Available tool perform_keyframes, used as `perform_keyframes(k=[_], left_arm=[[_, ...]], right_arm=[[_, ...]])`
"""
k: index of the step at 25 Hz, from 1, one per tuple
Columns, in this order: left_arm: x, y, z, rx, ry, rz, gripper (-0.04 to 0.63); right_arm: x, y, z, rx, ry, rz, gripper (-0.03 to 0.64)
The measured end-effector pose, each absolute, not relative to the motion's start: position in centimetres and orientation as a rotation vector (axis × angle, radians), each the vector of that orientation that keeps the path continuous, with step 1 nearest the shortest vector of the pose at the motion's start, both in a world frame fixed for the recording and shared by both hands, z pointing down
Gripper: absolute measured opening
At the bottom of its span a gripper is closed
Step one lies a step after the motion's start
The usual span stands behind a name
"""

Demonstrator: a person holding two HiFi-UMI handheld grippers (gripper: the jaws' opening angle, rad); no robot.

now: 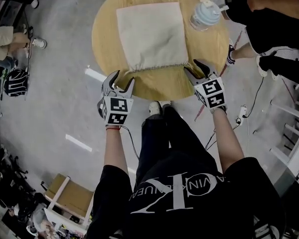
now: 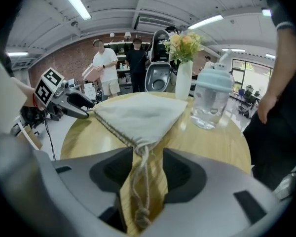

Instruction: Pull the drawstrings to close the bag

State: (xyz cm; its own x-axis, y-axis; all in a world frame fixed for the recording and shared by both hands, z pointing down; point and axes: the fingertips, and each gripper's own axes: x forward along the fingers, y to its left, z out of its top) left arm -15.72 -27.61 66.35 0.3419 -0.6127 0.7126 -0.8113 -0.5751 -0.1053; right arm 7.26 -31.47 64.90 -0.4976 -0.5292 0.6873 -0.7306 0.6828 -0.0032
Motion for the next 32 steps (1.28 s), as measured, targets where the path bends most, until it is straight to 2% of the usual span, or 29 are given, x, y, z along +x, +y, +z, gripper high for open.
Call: perform_keyframes(k=[2,7,11,16,25,32], left_arm=[[-15.6,-27.7,66.7,2.315,-1.259,1.1,0.225],[-15.4,-27.8,67.5,2.269,-1.22,1.079,0.189],[-14.4,-27.3,67.7,2.283,-1.166,1.098,0.09],[-14.3,-26.9,67.9,2.179,-1.214,1.008,0.021],[-16.0,-29.3,62.3,2.222,-1.409,0.878,0.02],[-17.4,-30.4,56.8,2.247,-1.506,0.73,0.02]], right_arm=[[6.9,-31.7,65.2,0.939,-2.213,0.377,0.196],[6.6,-31.5,66.2,0.868,-2.177,0.35,0.133],[5.9,-31.1,66.4,0.848,-2.187,0.374,0.054],[6.3,-31.0,66.3,0.854,-2.182,0.433,0.031],[6.0,-30.5,62.4,0.696,-2.075,-0.062,0.026],[4.9,-30.3,57.2,0.645,-2.126,-0.151,0.026]])
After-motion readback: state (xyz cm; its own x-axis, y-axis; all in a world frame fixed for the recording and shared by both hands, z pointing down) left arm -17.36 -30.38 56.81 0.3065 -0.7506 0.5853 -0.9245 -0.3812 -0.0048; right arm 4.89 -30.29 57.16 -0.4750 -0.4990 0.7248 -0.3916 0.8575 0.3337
